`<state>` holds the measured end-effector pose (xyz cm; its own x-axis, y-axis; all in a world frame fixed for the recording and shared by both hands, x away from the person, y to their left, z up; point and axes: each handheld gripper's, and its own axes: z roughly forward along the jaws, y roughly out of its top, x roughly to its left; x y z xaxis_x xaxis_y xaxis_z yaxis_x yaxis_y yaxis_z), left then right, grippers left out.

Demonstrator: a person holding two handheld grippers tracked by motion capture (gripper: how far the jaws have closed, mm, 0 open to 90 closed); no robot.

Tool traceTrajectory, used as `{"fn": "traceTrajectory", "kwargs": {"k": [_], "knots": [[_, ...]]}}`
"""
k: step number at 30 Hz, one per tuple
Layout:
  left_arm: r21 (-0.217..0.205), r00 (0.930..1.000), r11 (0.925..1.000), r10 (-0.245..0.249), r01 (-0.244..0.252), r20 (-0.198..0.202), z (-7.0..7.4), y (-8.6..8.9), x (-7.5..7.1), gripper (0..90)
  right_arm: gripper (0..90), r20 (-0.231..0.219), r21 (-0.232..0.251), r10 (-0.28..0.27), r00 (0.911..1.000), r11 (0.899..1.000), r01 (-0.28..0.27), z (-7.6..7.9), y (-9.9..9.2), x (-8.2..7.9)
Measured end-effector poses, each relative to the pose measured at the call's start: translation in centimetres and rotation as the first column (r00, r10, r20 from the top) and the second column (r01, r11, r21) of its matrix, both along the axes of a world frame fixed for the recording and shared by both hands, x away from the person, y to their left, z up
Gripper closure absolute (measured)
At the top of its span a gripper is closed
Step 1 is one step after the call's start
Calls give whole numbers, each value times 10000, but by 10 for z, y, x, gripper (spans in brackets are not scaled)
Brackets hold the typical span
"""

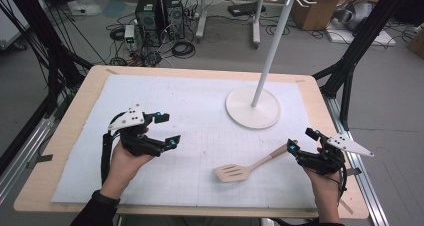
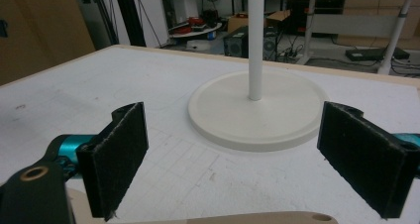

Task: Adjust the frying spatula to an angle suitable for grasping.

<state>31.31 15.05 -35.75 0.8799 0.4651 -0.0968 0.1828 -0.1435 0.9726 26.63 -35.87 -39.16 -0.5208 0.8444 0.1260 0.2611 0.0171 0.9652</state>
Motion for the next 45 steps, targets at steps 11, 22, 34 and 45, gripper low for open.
{"fn": "traceTrajectory", "kwargs": {"k": [11,22,34,45], "knots": [[49,9945,9967,-803,808,-674,1,-60,22,158,112,-57,77,-21,10000,10000,22,0,-1,0],[664,9848,9879,-1318,1398,-1132,1,-110,34,156,112,6,204,-129,9999,9997,129,2,-4,0],[1544,9710,9640,-1962,2165,-1364,-6,-169,36,161,112,18,385,-182,9998,9991,181,3,-9,0],[2694,9426,9091,-2721,3177,-1934,-27,-221,33,247,112,-43,409,-222,9997,9989,224,2,-10,0]]}}
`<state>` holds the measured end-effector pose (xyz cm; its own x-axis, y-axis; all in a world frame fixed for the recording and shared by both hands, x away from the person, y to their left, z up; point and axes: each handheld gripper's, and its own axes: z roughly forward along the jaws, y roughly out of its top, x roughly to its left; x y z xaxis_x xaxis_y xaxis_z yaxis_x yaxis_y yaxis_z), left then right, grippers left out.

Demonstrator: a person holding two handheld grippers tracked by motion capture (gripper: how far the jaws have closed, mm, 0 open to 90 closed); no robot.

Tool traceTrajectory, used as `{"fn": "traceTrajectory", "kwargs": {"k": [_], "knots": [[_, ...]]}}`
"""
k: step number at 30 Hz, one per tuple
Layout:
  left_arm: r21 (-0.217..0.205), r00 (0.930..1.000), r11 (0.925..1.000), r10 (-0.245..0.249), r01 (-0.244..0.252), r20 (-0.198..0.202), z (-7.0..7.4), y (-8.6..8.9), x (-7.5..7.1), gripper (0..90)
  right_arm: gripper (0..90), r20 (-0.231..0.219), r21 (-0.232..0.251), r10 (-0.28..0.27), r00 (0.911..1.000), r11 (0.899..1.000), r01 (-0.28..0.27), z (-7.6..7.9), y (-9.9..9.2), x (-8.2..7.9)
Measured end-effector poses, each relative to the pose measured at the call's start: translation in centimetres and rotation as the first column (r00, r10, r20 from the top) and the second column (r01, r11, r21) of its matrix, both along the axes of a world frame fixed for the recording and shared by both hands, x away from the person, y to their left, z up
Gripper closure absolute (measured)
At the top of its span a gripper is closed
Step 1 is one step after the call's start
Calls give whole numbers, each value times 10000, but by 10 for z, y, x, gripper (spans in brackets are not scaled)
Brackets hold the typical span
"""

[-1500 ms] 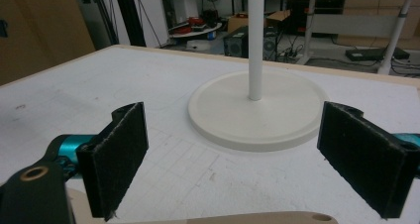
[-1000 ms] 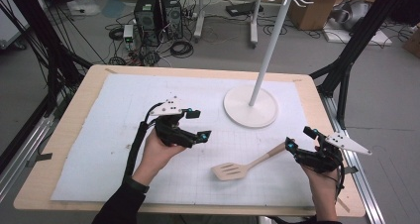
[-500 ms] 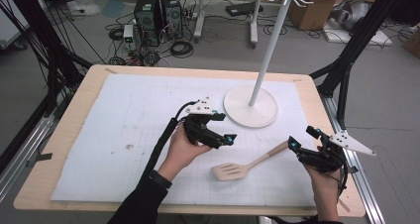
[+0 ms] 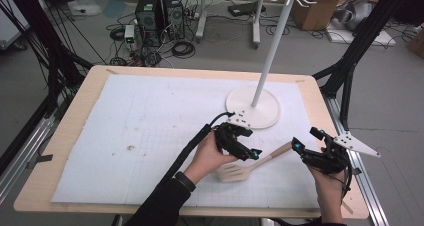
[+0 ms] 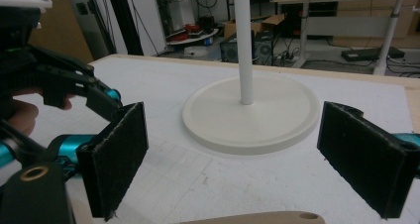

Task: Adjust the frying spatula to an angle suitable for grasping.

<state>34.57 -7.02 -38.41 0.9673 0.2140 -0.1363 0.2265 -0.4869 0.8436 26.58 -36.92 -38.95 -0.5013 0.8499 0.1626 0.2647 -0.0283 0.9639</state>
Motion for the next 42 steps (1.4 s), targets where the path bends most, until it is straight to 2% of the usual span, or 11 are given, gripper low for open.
{"fn": "traceTrajectory", "kwargs": {"k": [5,11,15,22,26,28,29,30,31,32,42], "knots": [[463,9999,9989,-110,113,-58,-7,-13,-3,339,112,-4,15,-1,10000,10000,1,-1,0,1],[1520,9998,9883,-122,147,-178,-18,-32,-9,454,112,39,39,-99,9999,9999,99,-1,-3,0],[1699,9992,9854,-36,104,-406,-21,-38,-10,498,112,-7,87,-128,9999,9999,128,-1,-3,1],[2546,9974,9670,198,-17,-687,-30,-48,-11,565,112,-6,53,-92,10000,9999,92,-1,-3,1],[3008,9984,9536,293,-135,-481,-32,-55,-13,591,112,-52,84,-144,9999,9999,145,-2,-4,0],[3090,9985,9509,341,-190,-433,-33,-58,-14,610,112,-32,68,-137,9999,9999,138,-2,-5,1],[3219,9986,9466,335,-184,-415,-34,-59,-14,610,112,-32,68,-137,9999,9999,138,-2,-5,1],[3483,9990,9370,385,-285,-218,-35,-63,-16,621,112,-108,136,-132,9999,9998,133,-2,-5,0],[3483,9990,9370,385,-285,-218,-35,-63,-16,630,112,-108,136,-132,9999,9998,133,-2,-5,0],[3738,9986,9264,523,-443,-111,-37,-65,-16,639,112,-20,132,-141,9999,9998,141,-2,-6,0],[4062,9968,9105,798,-771,104,-38,-69,-18,708,112,-21,185,-226,9997,9996,226,-3,-9,-1]]}}
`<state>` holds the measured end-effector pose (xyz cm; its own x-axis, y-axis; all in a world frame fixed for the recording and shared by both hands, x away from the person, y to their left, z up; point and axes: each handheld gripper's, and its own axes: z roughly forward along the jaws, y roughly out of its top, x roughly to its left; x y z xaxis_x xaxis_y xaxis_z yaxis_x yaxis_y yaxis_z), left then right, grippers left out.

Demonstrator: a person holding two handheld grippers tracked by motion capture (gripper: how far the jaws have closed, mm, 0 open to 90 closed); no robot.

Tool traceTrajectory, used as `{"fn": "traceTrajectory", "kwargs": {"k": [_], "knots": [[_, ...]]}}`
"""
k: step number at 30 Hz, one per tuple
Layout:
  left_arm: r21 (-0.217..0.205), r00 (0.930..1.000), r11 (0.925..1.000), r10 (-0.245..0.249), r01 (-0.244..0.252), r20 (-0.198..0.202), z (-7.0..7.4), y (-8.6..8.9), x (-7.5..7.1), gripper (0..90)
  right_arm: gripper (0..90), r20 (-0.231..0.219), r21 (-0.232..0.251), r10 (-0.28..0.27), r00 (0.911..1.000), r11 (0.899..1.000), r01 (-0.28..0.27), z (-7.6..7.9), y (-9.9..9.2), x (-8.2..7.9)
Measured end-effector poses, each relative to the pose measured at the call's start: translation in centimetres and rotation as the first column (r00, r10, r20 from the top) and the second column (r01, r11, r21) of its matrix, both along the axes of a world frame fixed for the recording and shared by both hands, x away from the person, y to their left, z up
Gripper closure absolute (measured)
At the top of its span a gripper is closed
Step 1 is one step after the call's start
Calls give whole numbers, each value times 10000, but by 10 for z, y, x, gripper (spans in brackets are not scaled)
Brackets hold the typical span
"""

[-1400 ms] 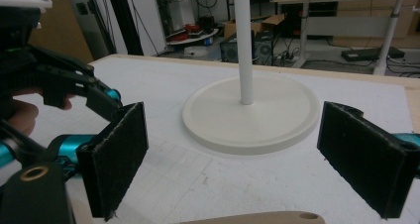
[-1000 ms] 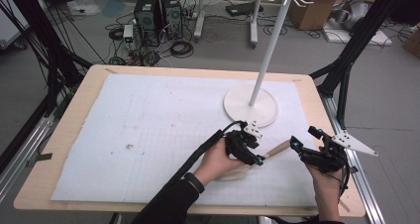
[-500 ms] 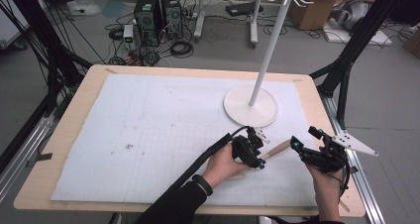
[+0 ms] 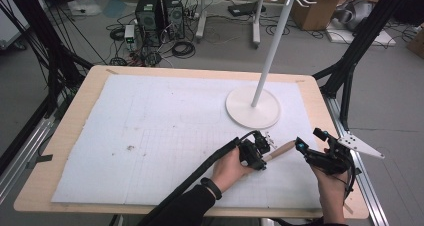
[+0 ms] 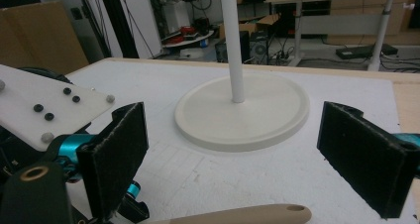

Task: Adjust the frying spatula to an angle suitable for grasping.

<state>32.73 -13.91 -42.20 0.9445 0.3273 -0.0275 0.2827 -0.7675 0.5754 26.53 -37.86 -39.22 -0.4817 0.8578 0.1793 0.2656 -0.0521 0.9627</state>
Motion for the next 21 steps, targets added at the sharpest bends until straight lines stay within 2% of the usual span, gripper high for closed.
{"fn": "traceTrajectory", "kwargs": {"k": [6,9,11,17,19,21], "knots": [[106,9992,9997,219,-223,335,0,-3,-7,745,112,-20,2,9,10000,10000,-9,0,0,0],[53,9993,9995,305,-306,230,0,-3,-6,750,112,-95,25,7,10000,10000,-6,0,0,-1],[60,9992,9994,331,-332,220,0,-2,-6,753,113,9,4,10,10000,10000,-10,0,0,0],[-89,9999,9999,89,-88,73,1,0,-5,768,113,10,26,-5,10000,10000,5,0,-1,-1],[-85,9996,10000,6,-4,283,2,1,-4,776,113,46,21,-43,10000,10000,43,0,-1,0],[-90,9994,9999,75,-72,325,3,4,-2,777,112,13,30,-51,10000,10000,51,0,-2,-1]]}}
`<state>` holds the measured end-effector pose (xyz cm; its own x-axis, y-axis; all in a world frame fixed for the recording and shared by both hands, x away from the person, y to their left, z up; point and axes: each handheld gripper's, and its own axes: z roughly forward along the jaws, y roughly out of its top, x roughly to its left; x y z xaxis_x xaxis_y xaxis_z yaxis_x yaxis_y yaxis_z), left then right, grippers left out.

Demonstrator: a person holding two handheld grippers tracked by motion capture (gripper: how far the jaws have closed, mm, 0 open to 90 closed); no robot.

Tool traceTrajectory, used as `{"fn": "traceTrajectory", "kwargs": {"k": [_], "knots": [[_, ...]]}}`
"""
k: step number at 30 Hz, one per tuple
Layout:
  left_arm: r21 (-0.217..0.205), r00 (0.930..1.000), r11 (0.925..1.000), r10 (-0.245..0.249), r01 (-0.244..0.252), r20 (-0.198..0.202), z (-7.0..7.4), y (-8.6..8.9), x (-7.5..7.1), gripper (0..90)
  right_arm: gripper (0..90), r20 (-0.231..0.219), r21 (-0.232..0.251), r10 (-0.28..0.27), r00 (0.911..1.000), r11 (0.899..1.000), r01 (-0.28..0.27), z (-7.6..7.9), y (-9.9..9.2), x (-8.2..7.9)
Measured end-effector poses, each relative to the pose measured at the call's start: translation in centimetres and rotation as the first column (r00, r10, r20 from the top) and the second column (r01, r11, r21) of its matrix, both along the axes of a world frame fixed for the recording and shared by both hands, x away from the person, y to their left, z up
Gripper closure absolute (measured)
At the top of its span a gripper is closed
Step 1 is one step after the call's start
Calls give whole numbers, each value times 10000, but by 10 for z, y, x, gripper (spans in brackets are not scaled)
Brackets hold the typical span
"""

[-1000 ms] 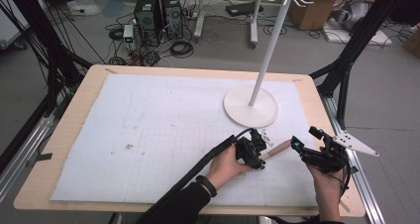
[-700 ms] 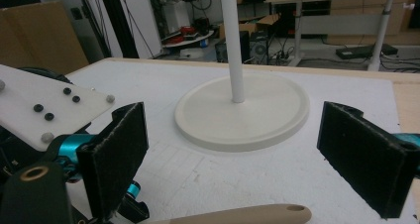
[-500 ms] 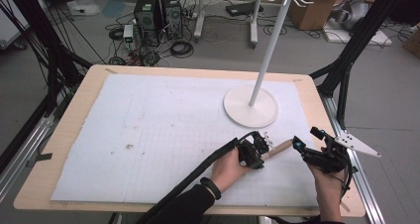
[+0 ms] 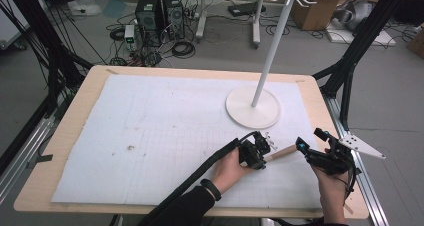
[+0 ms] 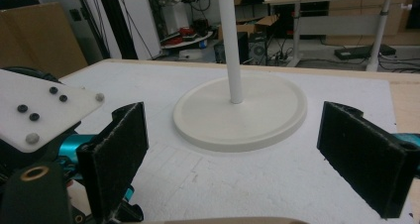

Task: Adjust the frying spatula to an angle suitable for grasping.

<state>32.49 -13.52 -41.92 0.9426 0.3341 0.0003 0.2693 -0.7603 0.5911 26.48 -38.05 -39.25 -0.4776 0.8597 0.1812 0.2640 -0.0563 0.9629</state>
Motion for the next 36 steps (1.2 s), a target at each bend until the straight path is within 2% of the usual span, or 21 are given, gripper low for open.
{"fn": "traceTrajectory", "kwargs": {"k": [2,6,10,14,15,16,17,18,19,20,21,22,26,30,34,36], "knots": [[-173,9998,9999,-10,7,-177,1,4,3,777,113,9,-15,-19,10000,10000,19,0,-1,0],[-347,9999,9994,-12,7,-131,5,12,4,777,114,100,41,-91,9999,10000,90,0,-3,-1],[-840,9993,9963,-212,187,-292,15,26,7,778,120,115,124,-137,9998,9998,136,1,-4,-2],[-1258,9995,9919,-187,156,-237,28,47,9,777,122,229,169,-169,9996,9997,165,2,-5,-3],[-1437,9997,9896,-83,51,-214,33,59,11,778,122,222,177,-171,9996,9997,167,2,-5,-3],[-1437,9997,9896,-83,51,-214,33,59,11,778,122,222,177,-171,9996,9997,167,2,-5,-3],[-1637,9995,9864,-159,110,-285,38,72,12,777,123,284,132,-163,9995,9998,159,2,-5,-3],[-1637,9995,9864,-159,110,-285,38,72,12,777,123,284,132,-163,9995,9998,159,2,-5,-3],[-1806,9993,9835,-192,132,-317,43,86,13,777,123,224,162,-168,9996,9997,165,2,-4,-4],[-1806,9993,9835,-192,132,-317,43,86,13,777,123,224,162,-168,9996,9997,165,2,-4,-4],[-1850,9996,9826,-190,145,-226,47,101,12,777,124,278,145,-157,9995,9998,153,2,-4,-4],[-1850,9996,9826,-190,145,-226,47,101,12,778,124,278,145,-157,9995,9998,153,2,-4,-4],[-1882,9998,9819,-206,201,-6,50,131,10,777,126,301,117,-152,9994,9998,149,2,-3,-4],[-2019,9985,9780,-539,532,21,48,160,5,777,126,201,83,-155,9997,9998,153,2,-2,-3],[-1737,9958,9805,-912,917,112,42,182,-1,777,127,185,31,-97,9998,9999,97,1,1,-3],[-1674,9927,9784,-1193,1209,197,39,190,-4,777,127,180,-12,-72,9998,10000,72,1,2,-2]]}}
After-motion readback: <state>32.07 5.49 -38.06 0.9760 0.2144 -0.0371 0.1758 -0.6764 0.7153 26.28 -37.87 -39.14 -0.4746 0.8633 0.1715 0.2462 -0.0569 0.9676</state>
